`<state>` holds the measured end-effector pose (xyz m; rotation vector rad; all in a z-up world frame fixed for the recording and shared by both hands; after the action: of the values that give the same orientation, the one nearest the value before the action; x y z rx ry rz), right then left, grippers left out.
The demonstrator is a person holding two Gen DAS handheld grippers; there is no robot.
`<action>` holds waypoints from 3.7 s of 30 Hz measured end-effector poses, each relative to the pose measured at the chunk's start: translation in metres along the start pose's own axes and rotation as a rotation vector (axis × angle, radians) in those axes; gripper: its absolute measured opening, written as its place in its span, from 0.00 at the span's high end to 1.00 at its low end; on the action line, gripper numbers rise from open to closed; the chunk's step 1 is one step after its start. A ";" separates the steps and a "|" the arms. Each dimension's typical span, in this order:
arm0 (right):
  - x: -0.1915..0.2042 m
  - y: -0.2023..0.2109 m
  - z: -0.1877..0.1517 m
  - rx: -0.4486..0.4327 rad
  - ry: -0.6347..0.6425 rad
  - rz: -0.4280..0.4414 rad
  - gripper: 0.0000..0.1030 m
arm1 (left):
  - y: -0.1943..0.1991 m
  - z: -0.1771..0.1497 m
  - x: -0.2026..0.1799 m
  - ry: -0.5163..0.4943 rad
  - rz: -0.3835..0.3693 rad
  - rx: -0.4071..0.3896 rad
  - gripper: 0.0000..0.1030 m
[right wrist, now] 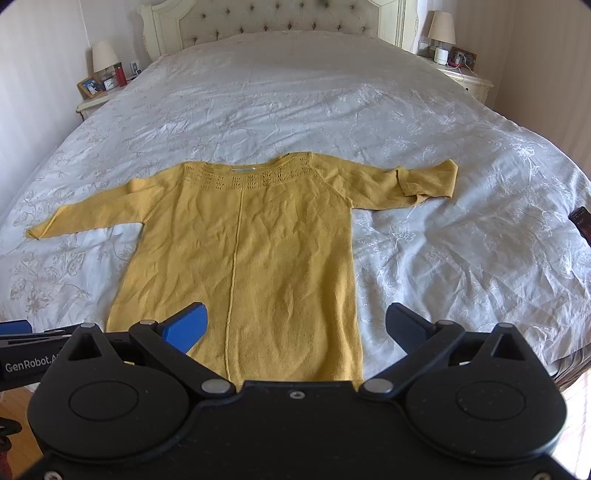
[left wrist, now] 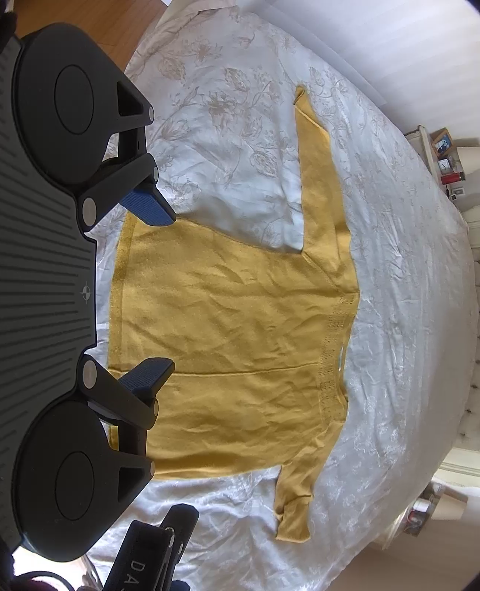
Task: Fold small clothes
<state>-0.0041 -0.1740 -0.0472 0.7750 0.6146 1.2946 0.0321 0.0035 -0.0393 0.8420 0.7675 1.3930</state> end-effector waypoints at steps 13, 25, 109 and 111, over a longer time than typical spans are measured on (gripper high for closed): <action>0.009 -0.025 0.016 0.055 -0.011 0.004 0.01 | -0.026 0.020 0.005 0.002 -0.007 0.062 0.25; 0.018 -0.052 0.031 0.114 -0.019 -0.002 0.01 | -0.053 0.039 0.006 -0.019 -0.025 0.131 0.25; -0.179 -0.349 0.140 0.115 0.263 -0.249 0.55 | -0.151 0.145 -0.095 0.145 0.071 0.134 0.44; -0.181 -0.355 0.134 0.129 0.277 -0.263 0.56 | -0.153 0.145 -0.098 0.144 0.080 0.138 0.44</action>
<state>0.2816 -0.4062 -0.2511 0.5993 0.9967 1.1341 0.2307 -0.1011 -0.0997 0.8939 0.9579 1.4967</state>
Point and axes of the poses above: each gripper's, at about its wrist camera, not at the fingertips, and y roughly against the way its jaws point, x to its left, z to its top, the point moved 3 cm from there along -y, roughly the way its jaws point, and after that the axes turned 4 degrees about y, right-handed, at the moved point
